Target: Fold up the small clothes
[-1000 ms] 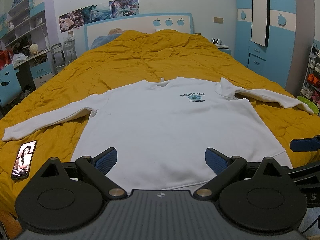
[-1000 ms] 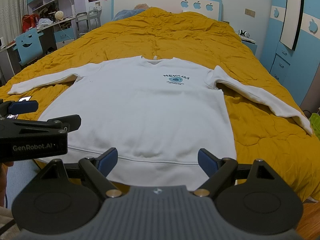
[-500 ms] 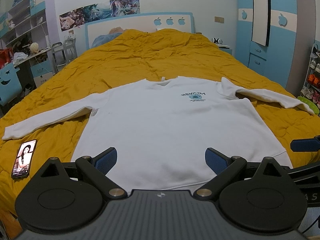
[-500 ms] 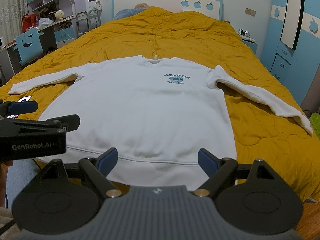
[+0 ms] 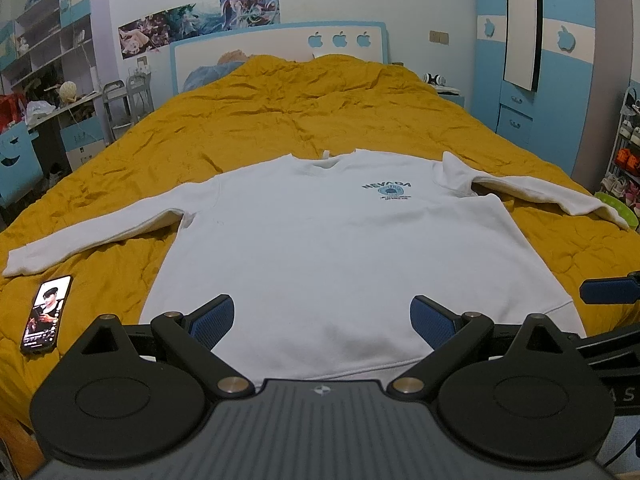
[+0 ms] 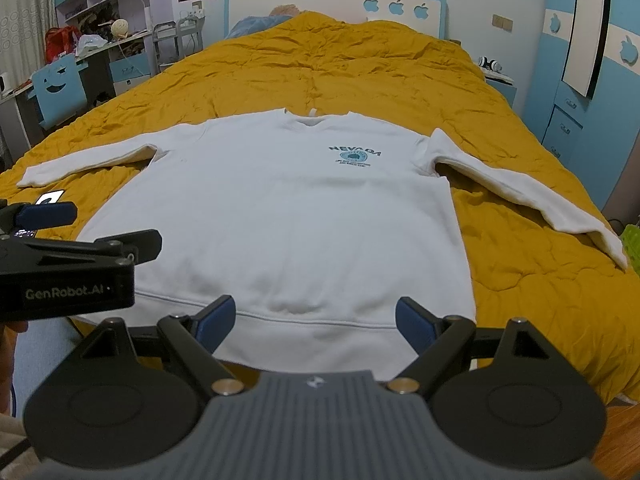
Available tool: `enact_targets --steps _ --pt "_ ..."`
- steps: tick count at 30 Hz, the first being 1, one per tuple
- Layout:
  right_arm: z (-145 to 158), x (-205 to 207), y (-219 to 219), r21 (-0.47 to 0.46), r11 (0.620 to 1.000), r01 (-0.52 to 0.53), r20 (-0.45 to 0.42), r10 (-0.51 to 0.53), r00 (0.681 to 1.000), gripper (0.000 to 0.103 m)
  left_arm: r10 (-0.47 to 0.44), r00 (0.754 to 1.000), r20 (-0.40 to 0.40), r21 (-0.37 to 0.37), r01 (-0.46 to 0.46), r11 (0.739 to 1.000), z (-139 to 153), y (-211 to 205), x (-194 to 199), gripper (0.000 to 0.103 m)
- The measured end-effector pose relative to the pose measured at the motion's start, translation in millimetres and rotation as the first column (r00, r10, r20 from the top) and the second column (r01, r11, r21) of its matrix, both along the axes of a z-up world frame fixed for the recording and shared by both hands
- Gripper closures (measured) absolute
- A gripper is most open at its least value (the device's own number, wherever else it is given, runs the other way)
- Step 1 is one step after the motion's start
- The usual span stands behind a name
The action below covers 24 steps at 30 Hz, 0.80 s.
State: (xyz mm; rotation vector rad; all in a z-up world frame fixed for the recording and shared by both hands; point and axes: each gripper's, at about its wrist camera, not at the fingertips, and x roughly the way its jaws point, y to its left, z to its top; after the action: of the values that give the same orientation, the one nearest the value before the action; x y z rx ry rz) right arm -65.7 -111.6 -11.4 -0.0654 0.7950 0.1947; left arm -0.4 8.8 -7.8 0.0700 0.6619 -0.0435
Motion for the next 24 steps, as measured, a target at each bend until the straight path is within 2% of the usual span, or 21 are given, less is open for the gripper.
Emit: enact_targets --steps 7,11,13,15,20,24 --pt "-3 11 -5 0.009 1.000 0.002 -0.011 -0.002 1.000 0.020 -0.002 1.000 0.000 -0.022 0.002 1.000 -2 7 9 0.000" --pt "-3 20 -13 0.038 0.999 0.006 0.032 -0.008 0.999 0.020 0.000 1.000 0.008 -0.042 0.000 0.999 -2 19 22 0.000" --pt "-1 27 -18 0.045 0.999 0.010 0.066 -0.013 0.998 0.020 -0.001 1.000 0.013 -0.076 0.002 0.997 -2 30 31 0.000" --pt "-1 37 -23 0.049 0.999 0.010 0.092 -0.015 0.996 0.020 0.026 0.999 0.025 -0.110 -0.023 0.994 -2 46 40 0.000" --pt "-4 72 -46 0.078 0.997 -0.001 0.141 -0.010 0.990 0.020 0.130 0.990 0.052 -0.131 -0.122 0.984 1 97 69 0.000" --pt "-9 106 -68 0.085 0.994 0.064 0.140 -0.075 0.987 0.020 0.225 0.974 0.029 -0.215 -0.213 0.953 2 158 94 0.000"
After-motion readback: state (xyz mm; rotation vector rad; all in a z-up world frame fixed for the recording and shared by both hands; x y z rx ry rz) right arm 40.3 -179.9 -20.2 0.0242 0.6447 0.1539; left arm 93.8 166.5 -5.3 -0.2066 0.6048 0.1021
